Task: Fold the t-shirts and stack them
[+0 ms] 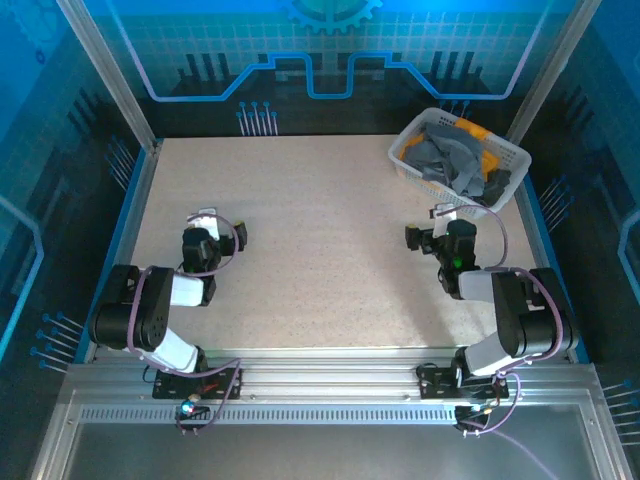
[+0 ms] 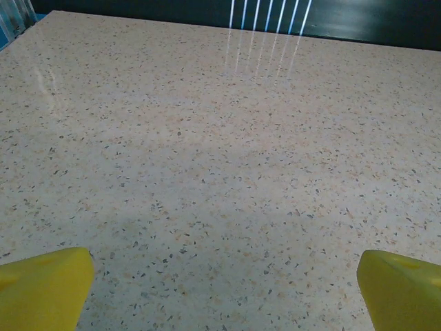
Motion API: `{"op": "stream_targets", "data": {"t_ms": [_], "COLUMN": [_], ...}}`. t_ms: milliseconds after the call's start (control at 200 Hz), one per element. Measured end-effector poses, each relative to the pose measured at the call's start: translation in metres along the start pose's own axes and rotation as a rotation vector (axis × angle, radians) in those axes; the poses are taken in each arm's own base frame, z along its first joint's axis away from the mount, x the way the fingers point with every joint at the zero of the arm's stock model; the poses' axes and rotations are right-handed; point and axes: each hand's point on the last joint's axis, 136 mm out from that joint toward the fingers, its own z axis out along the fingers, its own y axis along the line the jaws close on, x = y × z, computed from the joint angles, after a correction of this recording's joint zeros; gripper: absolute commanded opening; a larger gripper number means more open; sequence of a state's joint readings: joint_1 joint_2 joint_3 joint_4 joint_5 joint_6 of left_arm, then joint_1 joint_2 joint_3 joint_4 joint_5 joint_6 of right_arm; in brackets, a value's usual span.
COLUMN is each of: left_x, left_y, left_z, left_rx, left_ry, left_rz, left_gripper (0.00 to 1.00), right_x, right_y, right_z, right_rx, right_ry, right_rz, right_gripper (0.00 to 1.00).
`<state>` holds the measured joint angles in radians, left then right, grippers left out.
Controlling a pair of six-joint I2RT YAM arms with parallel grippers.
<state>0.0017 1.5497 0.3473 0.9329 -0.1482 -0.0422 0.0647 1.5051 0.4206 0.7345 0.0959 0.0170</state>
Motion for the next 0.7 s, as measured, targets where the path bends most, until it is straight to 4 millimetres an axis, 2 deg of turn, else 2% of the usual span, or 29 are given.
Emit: {"op": "stream_targets", "data": {"t_ms": [700], "left_x": [-0.0011], "left_y": [-0.0007], "left_z": [-0.0007], "left_rx": [0.001], "left_ry": [-0.006], "left_rz": [0.001], "left_gripper": [0.99], "right_x": [-0.0014], "right_y": [-0.0006], "right_z": [-0.0012], "right_rx": [0.008], "right_ry": [-0.002], "right_rz": [-0.005], "right_gripper": [1.00]}}
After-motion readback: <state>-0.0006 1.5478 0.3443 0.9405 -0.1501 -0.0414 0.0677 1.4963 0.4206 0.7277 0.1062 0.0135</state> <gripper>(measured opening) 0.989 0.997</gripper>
